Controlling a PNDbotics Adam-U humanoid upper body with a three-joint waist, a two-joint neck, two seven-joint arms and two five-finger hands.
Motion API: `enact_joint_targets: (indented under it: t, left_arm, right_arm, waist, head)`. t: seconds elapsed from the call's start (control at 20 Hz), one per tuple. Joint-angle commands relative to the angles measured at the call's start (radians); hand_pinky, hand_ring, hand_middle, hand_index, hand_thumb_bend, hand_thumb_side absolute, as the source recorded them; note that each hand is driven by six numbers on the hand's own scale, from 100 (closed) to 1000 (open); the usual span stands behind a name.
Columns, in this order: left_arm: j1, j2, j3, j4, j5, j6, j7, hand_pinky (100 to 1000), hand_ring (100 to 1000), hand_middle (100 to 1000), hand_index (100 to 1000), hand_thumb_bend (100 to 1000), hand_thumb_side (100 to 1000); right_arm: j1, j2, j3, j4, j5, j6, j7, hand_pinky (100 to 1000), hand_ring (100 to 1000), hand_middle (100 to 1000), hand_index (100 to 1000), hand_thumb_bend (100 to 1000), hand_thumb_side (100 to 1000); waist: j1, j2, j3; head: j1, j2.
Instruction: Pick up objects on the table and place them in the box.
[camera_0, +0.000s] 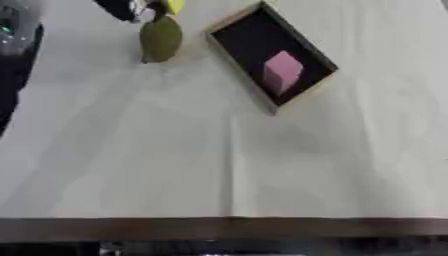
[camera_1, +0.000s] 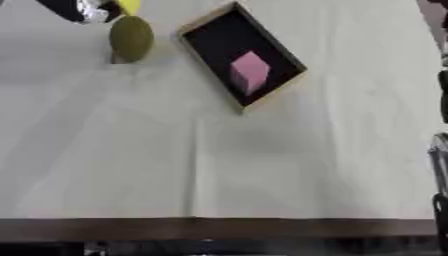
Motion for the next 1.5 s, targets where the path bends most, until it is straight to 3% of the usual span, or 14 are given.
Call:
enact_joint_targets:
  t: [0.05, 0.35, 0.65, 1.35, 1.5]
  left_arm:
    - [-0.049, -0.083, 0.013, 0.086, -0.043, -0.010, 0.009, 775, 659, 547, 679, 108, 278]
    - [-0.075, -0.222, 0.043, 0.208, -0.121, -0.023, 0.063, 765, 649, 538, 674, 104, 286]
    - [-0.070, -0.304, 0.075, 0.343, -0.239, -0.048, 0.124, 766, 657, 545, 678, 140, 286]
    - [-0.049, -0.353, 0.132, 0.443, -0.372, -0.038, 0.251, 776, 678, 565, 703, 194, 293]
    - [-0.046, -0.354, 0.130, 0.433, -0.355, -0.045, 0.238, 793, 735, 635, 812, 248, 336]
  right_arm:
    - [-0.012, -0.038, -0.003, -0.015, -0.006, -0.013, -0.002, 912, 862, 619, 901, 100, 615]
    - [-0.027, -0.044, 0.002, -0.015, -0.013, -0.024, -0.002, 912, 861, 619, 900, 100, 615]
    - [-0.037, -0.035, 0.004, -0.015, -0.017, -0.022, 0.002, 913, 862, 618, 901, 100, 617]
    - [-0.043, -0.014, 0.007, -0.015, -0.019, -0.012, 0.010, 915, 864, 616, 902, 100, 620]
    - [-0.042, -0.011, 0.007, -0.015, -0.018, -0.010, 0.011, 915, 864, 616, 902, 100, 620]
  waist:
    - [-0.002, -0.023, -0.007]
    - [-0.002, -0.017, -0.031]
    - [-0.001, -0.007, -0.048]
    - [0.000, 0.009, -0.060]
    - [-0.001, 0.009, -0.060]
  head:
    - [0.008, 0.000]
    - [0.024, -0.008]
    - [0.033, -0.013]
    - [0.033, -0.023]
    - [0.033, -0.022]
